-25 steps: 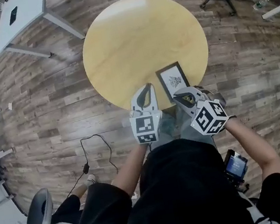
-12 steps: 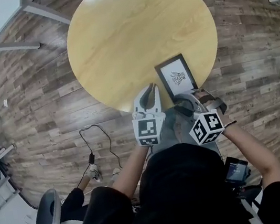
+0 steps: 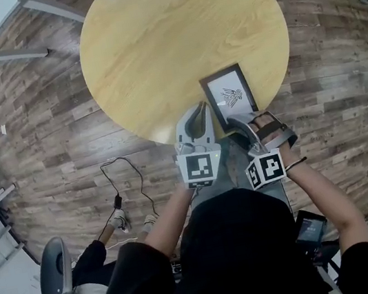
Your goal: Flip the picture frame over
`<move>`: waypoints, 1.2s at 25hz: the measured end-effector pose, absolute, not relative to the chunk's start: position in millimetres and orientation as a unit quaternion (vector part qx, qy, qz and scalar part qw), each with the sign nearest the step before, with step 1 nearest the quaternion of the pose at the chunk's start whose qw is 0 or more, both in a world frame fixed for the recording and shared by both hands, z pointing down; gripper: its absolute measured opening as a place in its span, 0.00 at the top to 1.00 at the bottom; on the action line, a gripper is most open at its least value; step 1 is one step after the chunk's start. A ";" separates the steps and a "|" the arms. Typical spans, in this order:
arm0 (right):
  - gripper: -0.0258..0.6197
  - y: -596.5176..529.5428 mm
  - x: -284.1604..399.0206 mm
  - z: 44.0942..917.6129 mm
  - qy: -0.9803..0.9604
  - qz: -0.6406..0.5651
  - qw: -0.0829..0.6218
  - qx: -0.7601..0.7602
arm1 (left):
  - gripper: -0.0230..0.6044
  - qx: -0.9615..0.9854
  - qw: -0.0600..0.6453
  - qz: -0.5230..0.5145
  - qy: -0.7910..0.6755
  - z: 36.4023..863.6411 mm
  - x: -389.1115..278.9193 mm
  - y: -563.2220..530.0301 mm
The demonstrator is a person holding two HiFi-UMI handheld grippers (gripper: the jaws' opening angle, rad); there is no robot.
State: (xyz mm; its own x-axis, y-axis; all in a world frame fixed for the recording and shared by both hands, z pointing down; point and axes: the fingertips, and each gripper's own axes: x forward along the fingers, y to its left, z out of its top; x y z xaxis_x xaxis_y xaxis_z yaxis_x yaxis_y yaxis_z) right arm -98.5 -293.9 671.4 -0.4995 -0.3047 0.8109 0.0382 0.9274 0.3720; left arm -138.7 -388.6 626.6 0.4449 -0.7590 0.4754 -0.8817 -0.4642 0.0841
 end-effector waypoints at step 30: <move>0.82 -330.5 -82.1 511.9 -0.948 0.208 0.033 0.237 | 0.93 0.819 0.178 0.180 -0.516 624.9 -147.6 -388.0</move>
State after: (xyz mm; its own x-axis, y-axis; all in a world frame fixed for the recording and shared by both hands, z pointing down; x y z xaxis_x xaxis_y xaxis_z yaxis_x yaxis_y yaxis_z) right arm -82.1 -330.5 511.9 -0.8854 -0.4360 0.1609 -0.4633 0.8012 -0.3788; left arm -147.6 -388.0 624.9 0.4039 -0.7804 0.4774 -0.9081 -0.4052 0.1059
